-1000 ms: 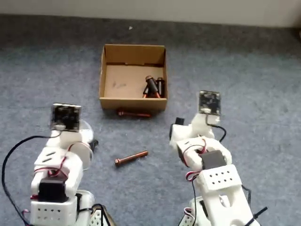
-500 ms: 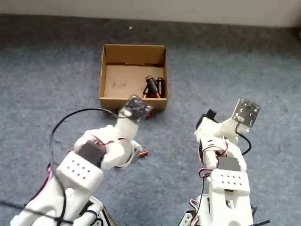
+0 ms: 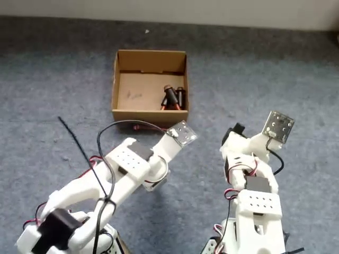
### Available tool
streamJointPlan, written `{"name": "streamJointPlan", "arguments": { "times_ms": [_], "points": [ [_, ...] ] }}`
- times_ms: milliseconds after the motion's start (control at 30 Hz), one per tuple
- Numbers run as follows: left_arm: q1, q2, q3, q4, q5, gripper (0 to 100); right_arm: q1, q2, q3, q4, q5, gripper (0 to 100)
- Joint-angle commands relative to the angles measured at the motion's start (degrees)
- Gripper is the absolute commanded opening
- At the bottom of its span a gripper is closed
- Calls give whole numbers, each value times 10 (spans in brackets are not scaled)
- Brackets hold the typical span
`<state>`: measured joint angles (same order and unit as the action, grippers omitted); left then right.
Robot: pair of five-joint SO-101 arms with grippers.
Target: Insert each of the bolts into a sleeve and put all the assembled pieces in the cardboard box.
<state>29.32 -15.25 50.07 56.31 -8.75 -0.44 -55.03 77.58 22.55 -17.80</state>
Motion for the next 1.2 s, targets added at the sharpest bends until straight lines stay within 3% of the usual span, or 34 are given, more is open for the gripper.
{"name": "streamJointPlan", "arguments": {
  "times_ms": [0, 233, 400, 567, 833, 1167],
  "points": [
    [8, 59, -61, -9, -5, 175, 6, -19, -7, -14, -4, 4],
    [9, 183, -163, -2, -5, 171, 6, -19, -7, -14, -4, 4],
    [10, 257, -244, 58, -4, 80, 6, -19, -7, -14, -4, 4],
    [10, 266, -254, 58, -3, 4, 6, -19, -7, -14, -4, 4],
    [9, 95, -182, 56, 40, 5, 6, -19, -7, -14, -4, 4],
    [-53, -169, -30, -51, 292, 6, 4, -19, -7, -14, -4, 4]
  ]
}}
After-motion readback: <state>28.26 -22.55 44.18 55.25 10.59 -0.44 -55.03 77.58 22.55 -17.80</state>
